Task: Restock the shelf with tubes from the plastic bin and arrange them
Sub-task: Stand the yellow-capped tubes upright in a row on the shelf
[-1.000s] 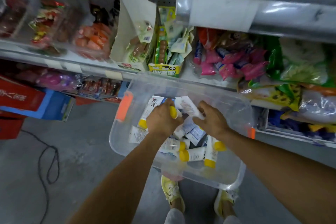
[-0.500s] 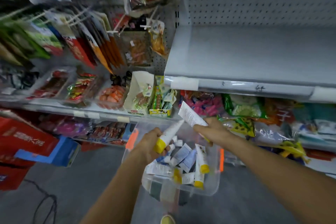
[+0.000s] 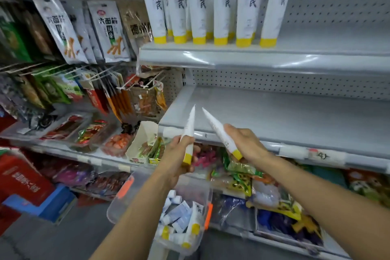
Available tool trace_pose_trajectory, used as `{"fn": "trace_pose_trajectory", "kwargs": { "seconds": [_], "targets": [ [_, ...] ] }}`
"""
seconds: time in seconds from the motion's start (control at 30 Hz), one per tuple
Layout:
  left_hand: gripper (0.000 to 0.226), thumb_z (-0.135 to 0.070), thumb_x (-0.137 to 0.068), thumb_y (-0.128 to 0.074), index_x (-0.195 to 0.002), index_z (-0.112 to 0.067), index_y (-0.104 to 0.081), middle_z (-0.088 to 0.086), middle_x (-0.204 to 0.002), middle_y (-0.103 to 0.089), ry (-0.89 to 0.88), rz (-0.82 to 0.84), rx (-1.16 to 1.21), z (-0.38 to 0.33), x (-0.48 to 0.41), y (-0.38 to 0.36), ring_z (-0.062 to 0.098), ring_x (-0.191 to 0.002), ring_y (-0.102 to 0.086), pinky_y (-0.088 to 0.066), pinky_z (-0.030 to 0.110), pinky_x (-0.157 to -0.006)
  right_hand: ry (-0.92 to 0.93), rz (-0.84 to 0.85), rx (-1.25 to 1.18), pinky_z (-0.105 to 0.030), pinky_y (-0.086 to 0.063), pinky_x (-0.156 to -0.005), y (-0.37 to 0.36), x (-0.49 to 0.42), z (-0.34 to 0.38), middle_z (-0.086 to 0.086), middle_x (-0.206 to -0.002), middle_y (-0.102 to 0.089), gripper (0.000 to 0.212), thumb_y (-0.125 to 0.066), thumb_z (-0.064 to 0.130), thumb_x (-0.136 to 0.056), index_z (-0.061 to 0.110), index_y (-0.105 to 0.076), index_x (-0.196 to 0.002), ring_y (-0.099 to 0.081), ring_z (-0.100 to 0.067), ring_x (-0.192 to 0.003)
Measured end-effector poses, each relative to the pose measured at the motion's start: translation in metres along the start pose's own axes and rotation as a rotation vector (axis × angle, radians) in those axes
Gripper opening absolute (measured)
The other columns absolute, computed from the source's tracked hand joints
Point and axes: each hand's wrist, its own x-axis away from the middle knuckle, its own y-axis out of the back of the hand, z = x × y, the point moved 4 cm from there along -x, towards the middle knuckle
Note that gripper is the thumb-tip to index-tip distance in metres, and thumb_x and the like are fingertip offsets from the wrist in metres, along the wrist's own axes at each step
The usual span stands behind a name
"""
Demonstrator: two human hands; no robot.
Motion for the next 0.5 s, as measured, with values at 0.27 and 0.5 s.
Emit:
{"fn": "trace_pose_trajectory", "kwargs": {
  "seconds": [0.27,0.5],
  "targets": [
    [0.021,-0.034,-0.092,-0.050,-0.093,-0.013,-0.051,0.005,-0.065,-0.054,-0.188,0.005,0.053,-0.053,0.032,-0.099,0.016,-0.046,-0.044,-0.026,0.019,-0.036,0.170,-0.031,-0.038,-0.026,-0.036,-0.044,0.087,0.028,0.038,-0.011,-0.086,-0.063,0.044,-0.054,0.057,-0.088,0.016,-0.045,-0.100,-0.056,-0.019,-0.057],
    [0.023,-0.039,-0.094,-0.055,-0.100,-0.018,-0.048,0.006,-0.068,-0.055,-0.434,-0.005,-0.032,-0.102,0.041,-0.136,0.015,-0.046,-0.045,-0.030,0.023,-0.041,0.339,-0.179,-0.136,-0.019,-0.033,-0.040,0.133,0.038,0.080,-0.014,-0.077,-0.057,0.023,-0.053,0.029,-0.094,0.008,-0.048,-0.103,-0.050,-0.022,-0.055]
  ]
}}
